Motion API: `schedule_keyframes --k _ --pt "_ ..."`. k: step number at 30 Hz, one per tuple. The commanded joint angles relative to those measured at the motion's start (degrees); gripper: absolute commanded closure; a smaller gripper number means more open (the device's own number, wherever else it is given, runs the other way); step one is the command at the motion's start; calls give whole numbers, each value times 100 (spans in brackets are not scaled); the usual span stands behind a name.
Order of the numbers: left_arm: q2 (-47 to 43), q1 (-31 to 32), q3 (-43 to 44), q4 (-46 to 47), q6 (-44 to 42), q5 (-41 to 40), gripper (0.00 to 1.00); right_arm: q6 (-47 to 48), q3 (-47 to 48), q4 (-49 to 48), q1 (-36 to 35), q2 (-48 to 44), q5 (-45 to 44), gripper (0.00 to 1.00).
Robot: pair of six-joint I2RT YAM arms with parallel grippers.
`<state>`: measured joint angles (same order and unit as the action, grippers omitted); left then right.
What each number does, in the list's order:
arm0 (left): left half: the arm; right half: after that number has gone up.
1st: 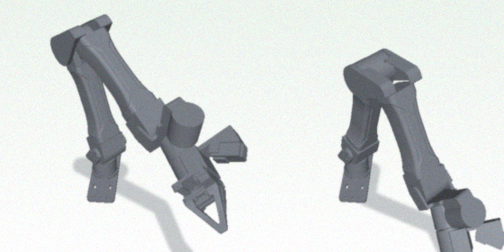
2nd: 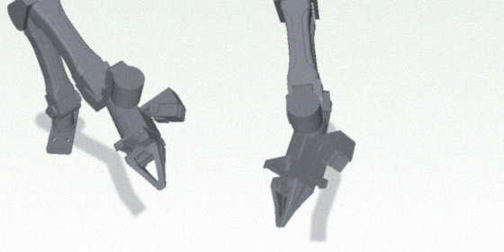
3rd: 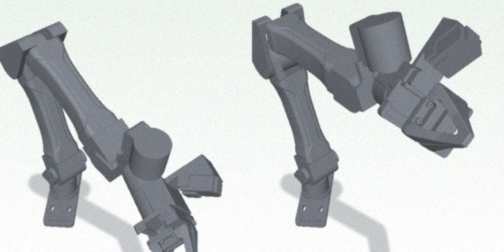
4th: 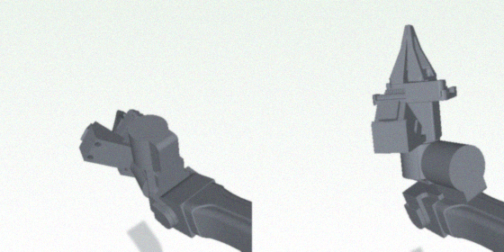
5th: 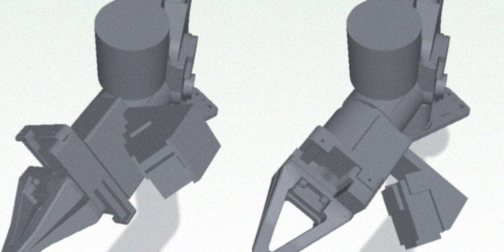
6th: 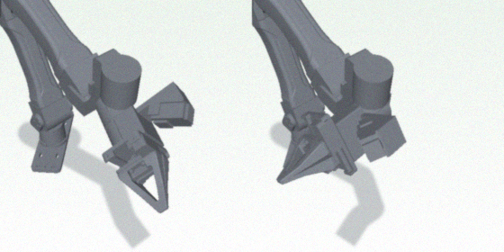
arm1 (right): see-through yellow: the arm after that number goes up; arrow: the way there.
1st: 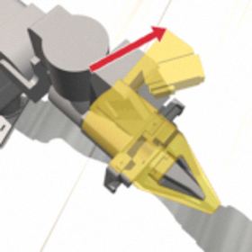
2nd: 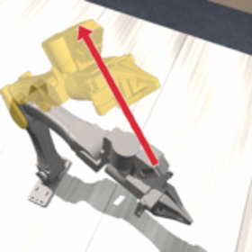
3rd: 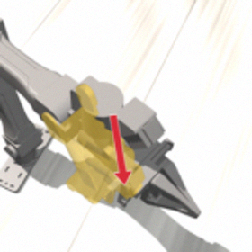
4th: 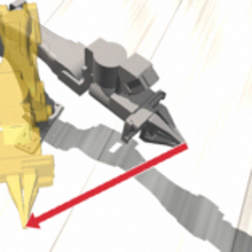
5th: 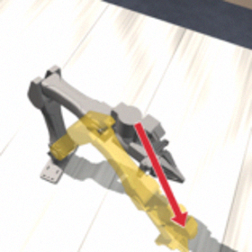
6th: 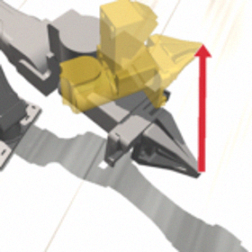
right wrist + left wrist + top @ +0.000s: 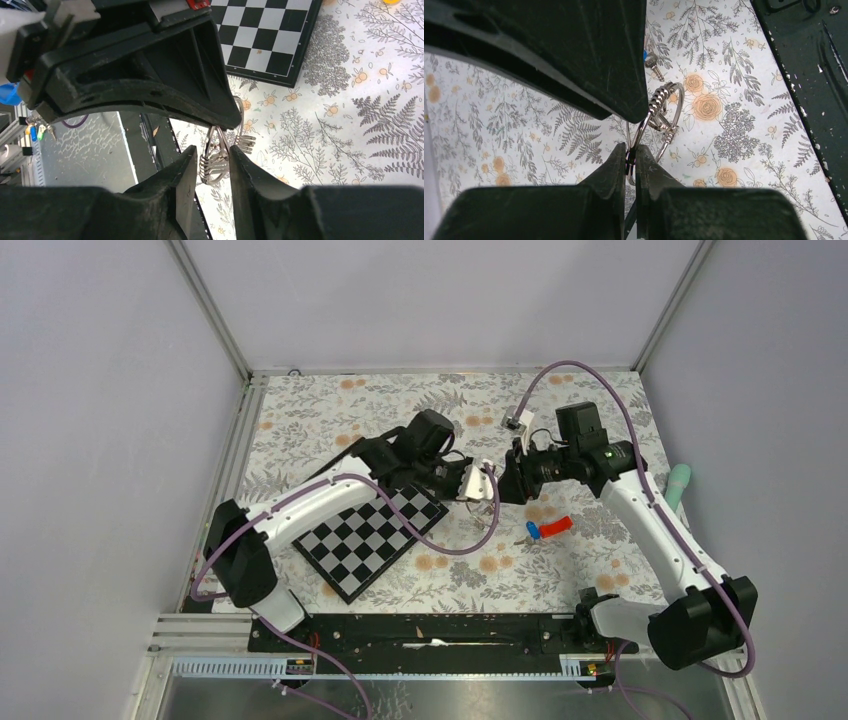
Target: Put the keys on the keyring
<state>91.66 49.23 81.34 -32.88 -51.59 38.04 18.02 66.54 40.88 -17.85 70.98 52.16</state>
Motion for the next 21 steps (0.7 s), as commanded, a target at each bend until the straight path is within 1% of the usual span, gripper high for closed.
schedule_keyframes --k 1,4,8,16,21 --pt "-380 -75 -131 751 673 -117 100 -329 -284 -383 158 -212 189 62" --pt "-428 -144 -215 955 891 -58 100 -518 -538 -648 259 -293 174 60" --pt "-480 -160 -293 977 896 70 100 -699 -694 -887 357 -352 169 60" --pt "-487 -160 -439 1021 721 -16 100 -732 -558 -896 515 -351 576 62" --pt "-504 -161 -496 1096 603 -237 100 -593 -337 -733 595 -412 507 60"
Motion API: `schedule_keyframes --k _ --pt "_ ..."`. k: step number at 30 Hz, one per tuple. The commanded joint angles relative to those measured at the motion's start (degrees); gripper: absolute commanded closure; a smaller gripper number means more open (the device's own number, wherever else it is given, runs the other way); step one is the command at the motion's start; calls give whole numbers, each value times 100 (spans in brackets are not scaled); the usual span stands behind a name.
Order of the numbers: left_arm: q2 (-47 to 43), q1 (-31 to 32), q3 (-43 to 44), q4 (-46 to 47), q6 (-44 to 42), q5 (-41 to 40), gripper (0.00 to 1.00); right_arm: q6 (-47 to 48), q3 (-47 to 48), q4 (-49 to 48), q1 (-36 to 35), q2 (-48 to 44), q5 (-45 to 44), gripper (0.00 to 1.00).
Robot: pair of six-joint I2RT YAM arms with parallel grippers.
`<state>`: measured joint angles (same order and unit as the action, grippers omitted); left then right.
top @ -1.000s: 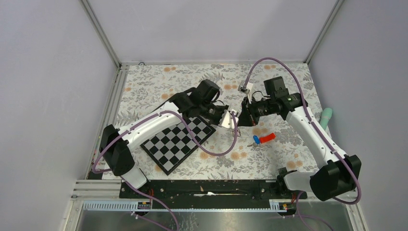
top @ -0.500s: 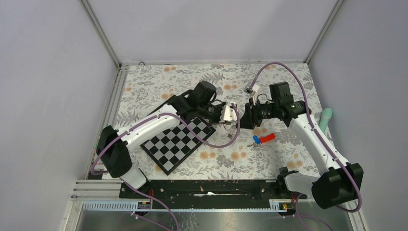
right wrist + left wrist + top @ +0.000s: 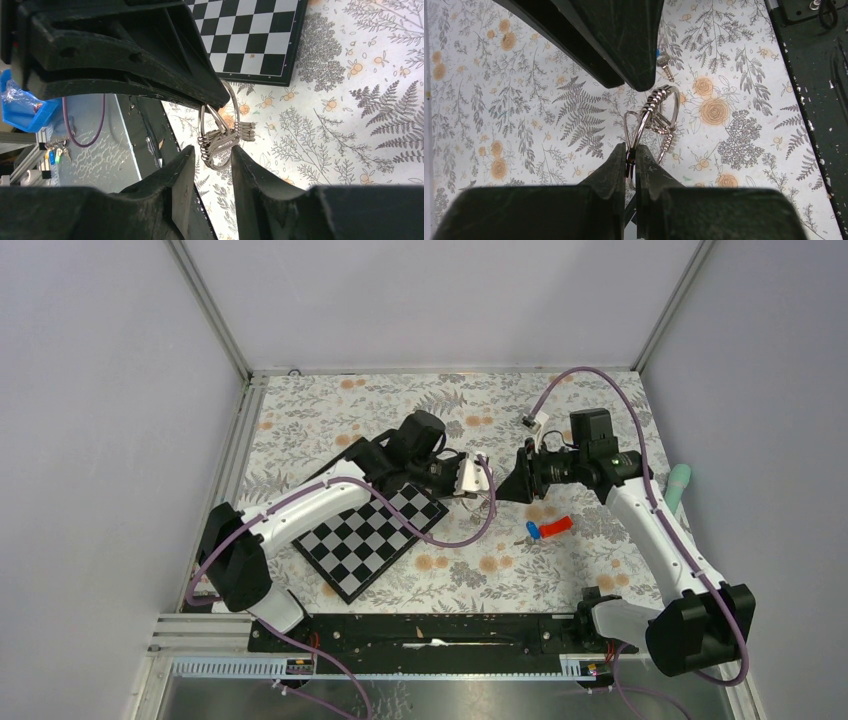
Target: Put the keys on the keyring
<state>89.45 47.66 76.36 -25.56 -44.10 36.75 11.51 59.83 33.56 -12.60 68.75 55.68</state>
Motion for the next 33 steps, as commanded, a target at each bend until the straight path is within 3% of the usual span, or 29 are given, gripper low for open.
schedule_keyframes --k 1,16,26,33 --pt "-292 -3 4 335 -196 -115 100 70 362 7 78 -176 136 59" --pt "-263 22 297 16 -369 -93 100 -203 99 -836 15 371 536 60" --pt "-487 23 371 83 -138 25 100 -107 -328 -1018 -122 351 562 62" --pt "-156 23 353 116 -133 99 100 -137 -328 -1070 -147 347 638 61"
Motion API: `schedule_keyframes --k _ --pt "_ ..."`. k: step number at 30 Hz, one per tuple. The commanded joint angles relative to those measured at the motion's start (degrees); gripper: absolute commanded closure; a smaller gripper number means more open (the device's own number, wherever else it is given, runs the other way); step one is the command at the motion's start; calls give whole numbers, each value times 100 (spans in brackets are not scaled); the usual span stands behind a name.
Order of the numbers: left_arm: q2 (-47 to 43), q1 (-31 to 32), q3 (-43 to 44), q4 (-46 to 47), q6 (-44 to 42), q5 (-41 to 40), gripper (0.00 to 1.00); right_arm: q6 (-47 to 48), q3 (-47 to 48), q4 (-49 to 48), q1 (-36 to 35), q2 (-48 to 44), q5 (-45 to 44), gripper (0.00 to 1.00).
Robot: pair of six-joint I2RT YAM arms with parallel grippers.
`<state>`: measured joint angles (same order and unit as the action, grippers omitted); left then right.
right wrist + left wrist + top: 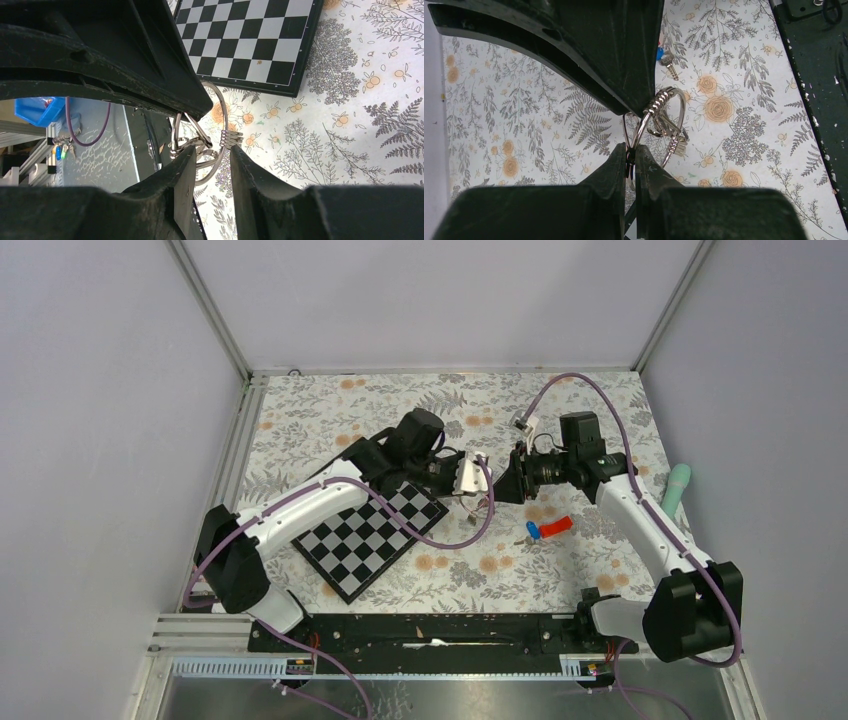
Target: Put the keys on the keyring
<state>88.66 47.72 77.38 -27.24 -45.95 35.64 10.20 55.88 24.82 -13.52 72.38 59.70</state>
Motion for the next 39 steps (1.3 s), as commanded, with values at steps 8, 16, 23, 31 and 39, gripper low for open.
schedule_keyframes --k 8,16,23,31,39 --pt "-62 18 146 342 63 298 100 -94 110 -273 -72 90 386 61" --pt "-31 18 145 404 135 395 100 -191 107 -420 -116 191 499 62" --pt "-47 4 72 457 150 376 100 -191 130 -398 -116 163 574 80" --pt "-139 -90 -115 581 125 296 100 384 299 257 -121 -116 268 100" --pt "-182 -152 -294 661 71 266 91 874 843 876 -118 -301 -46 100"
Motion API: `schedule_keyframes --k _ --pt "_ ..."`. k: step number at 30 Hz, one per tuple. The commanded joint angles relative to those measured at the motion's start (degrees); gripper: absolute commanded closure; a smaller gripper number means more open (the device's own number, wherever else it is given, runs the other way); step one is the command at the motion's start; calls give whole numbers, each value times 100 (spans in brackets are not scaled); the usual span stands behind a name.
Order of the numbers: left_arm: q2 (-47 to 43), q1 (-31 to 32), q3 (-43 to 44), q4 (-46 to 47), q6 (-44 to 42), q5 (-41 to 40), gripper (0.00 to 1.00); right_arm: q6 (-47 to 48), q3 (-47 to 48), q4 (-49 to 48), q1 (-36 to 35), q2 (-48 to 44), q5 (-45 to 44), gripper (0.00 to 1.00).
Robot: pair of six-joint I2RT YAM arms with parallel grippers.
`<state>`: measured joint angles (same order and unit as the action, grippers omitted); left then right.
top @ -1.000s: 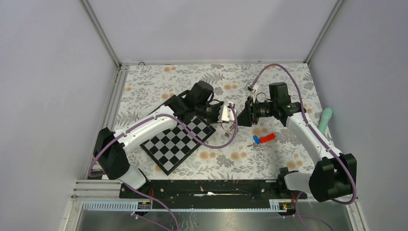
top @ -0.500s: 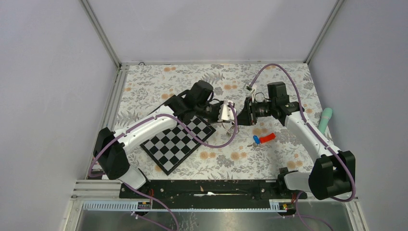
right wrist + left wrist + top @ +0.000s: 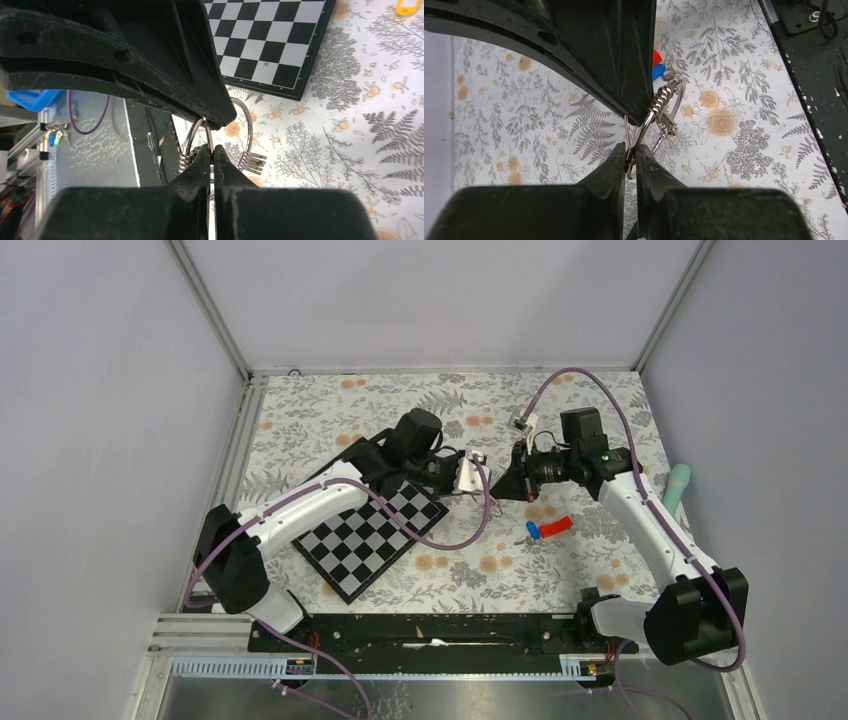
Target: Put the keys on the keyring
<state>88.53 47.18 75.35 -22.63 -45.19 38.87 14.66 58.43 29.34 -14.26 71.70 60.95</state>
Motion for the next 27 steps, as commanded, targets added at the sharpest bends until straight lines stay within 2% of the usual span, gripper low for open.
schedule_keyframes --k 1,4,9,11,19,23,27 --pt "-164 -95 -101 164 -69 -69 85 519 683 543 -42 -231 -281 100" --pt "-164 -95 -56 20 -194 -106 64 786 964 842 -95 -243 -749 100" --pt "-97 -104 215 -353 -302 -152 39 1060 1013 1009 -217 -358 -1386 100" --pt "-74 -119 325 -500 -299 -141 31 1102 1019 1026 -241 -409 -1556 100" --pt "-48 -283 630 -672 247 279 25 1632 1262 1440 -396 -583 -2701 100" --pt "0 -309 778 -531 1061 392 24 1853 1355 1593 -470 -678 -3298 100" --pt "148 -313 864 -146 1919 366 23 2107 1512 1954 -493 -677 -3531 100"
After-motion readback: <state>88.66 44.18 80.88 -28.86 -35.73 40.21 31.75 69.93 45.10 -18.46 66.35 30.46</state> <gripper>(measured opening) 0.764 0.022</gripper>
